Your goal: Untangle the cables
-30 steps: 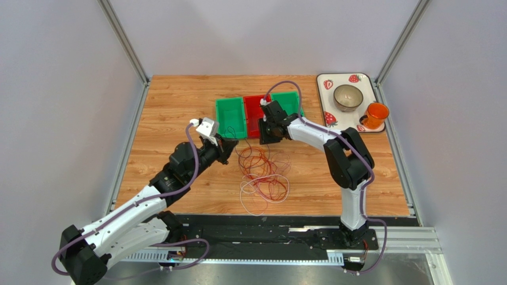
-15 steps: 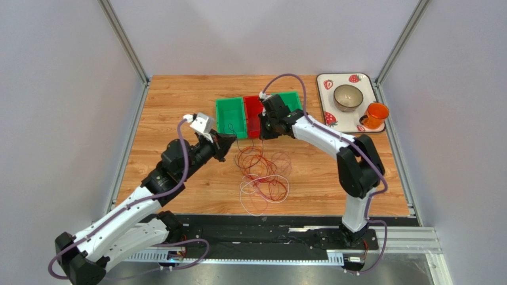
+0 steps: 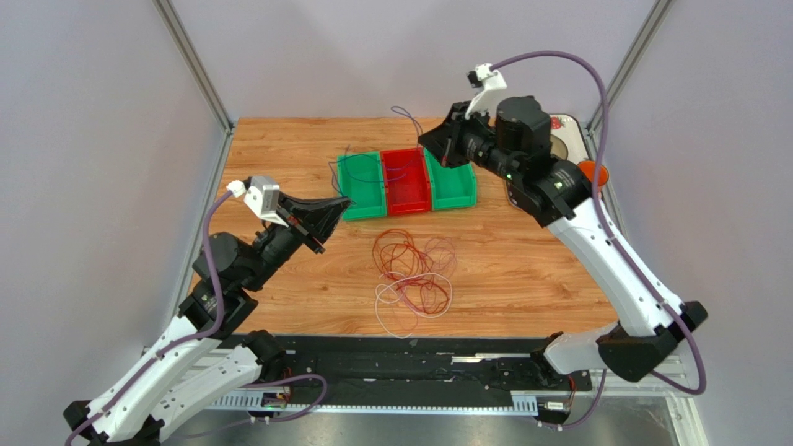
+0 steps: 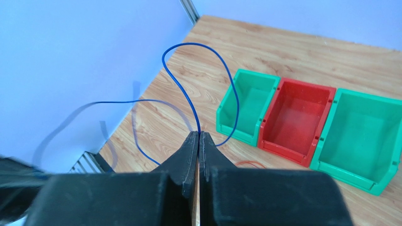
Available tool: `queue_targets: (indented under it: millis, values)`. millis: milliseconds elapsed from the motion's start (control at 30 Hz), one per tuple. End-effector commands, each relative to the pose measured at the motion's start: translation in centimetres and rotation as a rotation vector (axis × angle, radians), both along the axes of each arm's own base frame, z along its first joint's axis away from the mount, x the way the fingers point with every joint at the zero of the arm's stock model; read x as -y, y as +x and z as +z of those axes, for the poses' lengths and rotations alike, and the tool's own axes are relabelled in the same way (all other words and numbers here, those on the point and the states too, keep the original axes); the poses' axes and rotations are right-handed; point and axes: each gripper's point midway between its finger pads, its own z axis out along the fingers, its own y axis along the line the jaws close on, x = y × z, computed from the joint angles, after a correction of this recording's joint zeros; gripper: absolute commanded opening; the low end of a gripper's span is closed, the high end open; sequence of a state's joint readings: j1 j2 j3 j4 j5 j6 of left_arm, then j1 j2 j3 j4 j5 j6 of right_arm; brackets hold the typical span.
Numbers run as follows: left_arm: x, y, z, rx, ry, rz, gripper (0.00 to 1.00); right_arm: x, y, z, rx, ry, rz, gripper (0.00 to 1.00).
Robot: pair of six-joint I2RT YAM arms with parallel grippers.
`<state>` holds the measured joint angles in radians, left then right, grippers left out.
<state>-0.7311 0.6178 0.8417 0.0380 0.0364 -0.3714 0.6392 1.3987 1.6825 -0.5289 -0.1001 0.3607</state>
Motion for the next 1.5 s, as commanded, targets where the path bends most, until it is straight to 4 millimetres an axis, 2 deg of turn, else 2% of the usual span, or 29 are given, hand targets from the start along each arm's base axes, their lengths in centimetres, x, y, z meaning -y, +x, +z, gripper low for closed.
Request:
queue_targets:
  millis: [0, 33, 67, 133, 267, 367, 400, 433, 467, 500, 567, 700, 733, 767, 800, 833, 867, 900, 933, 1000, 1067, 1100, 1133, 1167, 1233, 1300, 1367, 1400, 1467]
  values:
    - [0.3, 0.2, -1.6, -0.032, -0.029, -0.008, 0.0, 1.3, -2.2, 4.2, 0.109, 0.066, 0.017, 0.0]
    - [0.3, 0.4, -1.8, -0.036, -0.034, -0.002, 0.0, 1.5, -2.2, 4.3, 0.121, 0.075, 0.006, 0.0]
    - [0.3, 0.8, -2.4, -0.046, -0.032, 0.014, 0.0, 1.4, -1.9, 3.3, 0.105, 0.061, -0.003, 0.0]
    - [0.4, 1.2, -2.2, -0.036, -0.053, 0.023, 0.0, 1.1, -1.3, 1.9, 0.074, 0.043, -0.008, 0.0]
    - [1.3, 3.6, -2.9, -0.053, -0.045, 0.073, 0.0, -0.2, -0.1, -0.1, 0.039, 0.041, -0.002, 0.0]
    - [2.2, 5.5, -2.8, -0.044, -0.027, 0.109, 0.0, -1.1, 1.7, -1.7, 0.019, 0.021, -0.021, 0.0]
    - [2.1, 6.0, -2.8, -0.052, -0.028, 0.13, 0.0, -1.3, 2.1, -1.1, 0.03, 0.024, -0.022, 0.0]
    - [2.1, 6.7, -3.0, -0.07, -0.026, 0.157, 0.0, -2.0, 2.9, -2.3, 0.009, 0.006, -0.016, 0.0]
    - [1.7, 7.9, -2.9, -0.099, -0.032, 0.218, 0.0, -2.4, 3.3, -2.5, 0.007, -0.002, -0.008, 0.0]
    - [1.5, 8.5, -3.6, -0.138, -0.003, 0.248, 0.0, -2.9, 3.7, -2.7, 0.009, -0.011, 0.004, 0.0]
    - [0.8, 9.8, -3.3, -0.16, 0.006, 0.322, 0.0, -4.2, 5.2, -3.2, 0.009, -0.022, 0.014, 0.0]
    - [-0.5, 11.3, -3.3, -0.19, 0.017, 0.398, 0.0, -6.8, 7.6, -4.1, 0.034, -0.074, 0.083, 0.0]
    - [-0.8, 11.7, -3.4, -0.2, 0.025, 0.407, 0.0, -7.7, 8.9, -5.5, 0.027, -0.103, 0.095, 0.0]
    - [-1.2, 12.5, -3.0, -0.214, 0.017, 0.423, 0.0, -8.3, 9.3, -3.9, 0.062, -0.083, 0.108, 0.0]
    - [-1.5, 12.9, -3.9, -0.25, 0.043, 0.439, 0.0, -9.2, 9.5, -3.5, 0.078, -0.067, 0.142, 0.0]
    - [-1.8, 13.2, -3.9, -0.262, 0.049, 0.45, 0.0, -10.2, 10.4, -4.9, 0.066, -0.072, 0.166, 0.0]
    - [-2.0, 14.0, -3.5, -0.264, 0.046, 0.455, 0.0, -10.9, 10.7, -4.0, 0.096, -0.056, 0.185, 0.0]
    - [-2.1, 14.3, -4.1, -0.286, 0.064, 0.455, 0.0, -11.8, 10.8, -4.0, 0.114, -0.039, 0.223, 0.0]
    - [-2.2, 14.5, -4.1, -0.29, 0.06, 0.45, 0.0, -12.5, 11.5, -5.3, 0.107, -0.045, 0.232, 0.0]
    - [-1.9, 15.3, -4.5, -0.31, 0.043, 0.402, 0.0, -13.2, 12.6, -6.6, 0.118, -0.053, 0.241, 0.0]
    - [-1.9, 16.4, -4.8, -0.302, 0.017, 0.395, 0.0, -13.1, 13.1, -7.6, 0.127, -0.077, 0.25, 0.0]
    - [-2.0, 16.8, -5.1, -0.299, 0.018, 0.399, 0.0, -13.0, 13.4, -9.1, 0.117, -0.094, 0.249, 0.0]
    - [-1.9, 17.4, -6.4, -0.315, 0.034, 0.407, 0.0, -12.5, 13.7, -9.7, 0.115, -0.105, 0.242, 0.0]
    - [-1.8, 17.7, -6.2, -0.301, 0.026, 0.406, 0.0, -12.1, 13.9, -10.3, 0.111, -0.11, 0.235, 0.0]
    - [-1.4, 18.6, -7.3, -0.307, 0.042, 0.399, 0.0, -10.9, 14.4, -11.6, 0.082, -0.08, 0.243, 0.0]
    - [-0.8, 19.0, -7.5, -0.294, 0.055, 0.378, 0.0, -10.9, 14.3, -11.8, 0.064, -0.022, 0.284, 0.0]
    - [-0.5, 19.7, -7.9, -0.299, 0.076, 0.377, 0.0, -11.3, 14.4, -12.7, 0.049, -0.016, 0.304, 0.0]
    - [-0.4, 19.9, -8.1, -0.301, 0.081, 0.379, 0.0, -11.7, 14.6, -14.0, 0.028, -0.02, 0.314, 0.0]
    - [-0.4, 20.5, -8.6, -0.304, 0.085, 0.386, 0.0, -11.9, 15.0, -14.7, 0.009, -0.031, 0.317, 0.0]
